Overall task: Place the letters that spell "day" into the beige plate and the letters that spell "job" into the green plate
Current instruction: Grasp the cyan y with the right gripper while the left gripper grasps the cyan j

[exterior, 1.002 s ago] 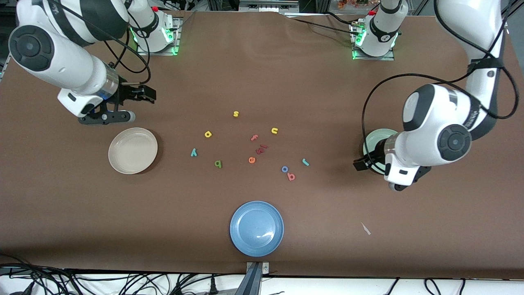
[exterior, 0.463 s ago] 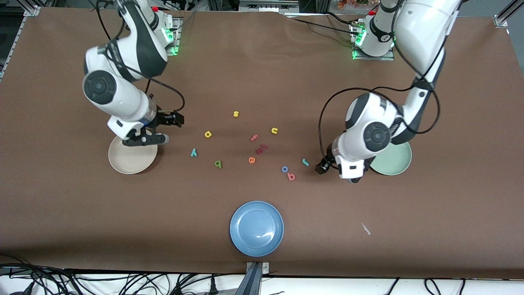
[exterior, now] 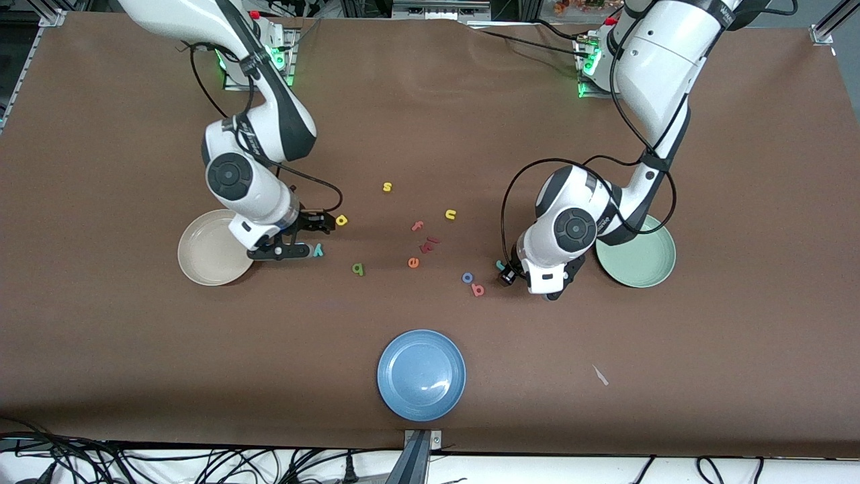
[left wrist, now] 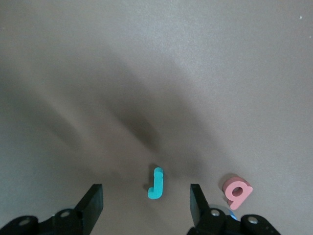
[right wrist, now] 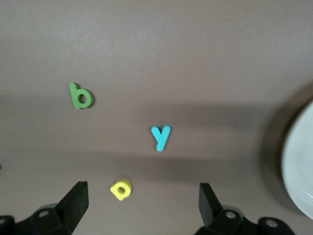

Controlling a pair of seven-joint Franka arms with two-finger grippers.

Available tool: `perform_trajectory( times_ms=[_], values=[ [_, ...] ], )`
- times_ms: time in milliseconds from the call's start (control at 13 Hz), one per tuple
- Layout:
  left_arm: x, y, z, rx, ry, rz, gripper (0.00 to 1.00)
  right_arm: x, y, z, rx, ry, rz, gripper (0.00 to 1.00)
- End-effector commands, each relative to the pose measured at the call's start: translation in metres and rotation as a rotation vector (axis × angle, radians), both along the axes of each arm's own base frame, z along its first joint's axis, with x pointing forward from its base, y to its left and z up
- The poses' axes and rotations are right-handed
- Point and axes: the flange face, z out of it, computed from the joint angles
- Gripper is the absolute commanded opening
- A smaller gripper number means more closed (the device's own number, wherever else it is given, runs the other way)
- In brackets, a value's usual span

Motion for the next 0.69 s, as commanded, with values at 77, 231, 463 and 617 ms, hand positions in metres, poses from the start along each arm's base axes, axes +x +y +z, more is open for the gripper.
perform_trajectory(
  times_ms=[77, 231, 463, 617],
  values=[
    [0.000, -0.017, -0.016, 0.022, -0.050, -0.035, 0.71, 0.007, -0.004, -0.033, 0.006, -0.035, -0.018, 1.00],
    [0.004, -0.019, -0.019, 0.012, -0.065, -0.037, 0.65, 0.010, -0.007, -0.048, 0.009, -0.047, -0.028, 1.00],
    [0.003, -0.017, -0.028, 0.017, -0.055, -0.042, 0.48, 0.014, -0.011, -0.061, 0.005, -0.044, -0.031, 0.98],
    [-0.001, -0.018, -0.043, 0.021, -0.033, -0.043, 0.45, 0.016, -0.012, -0.069, 0.006, -0.046, -0.035, 0.91]
  ],
)
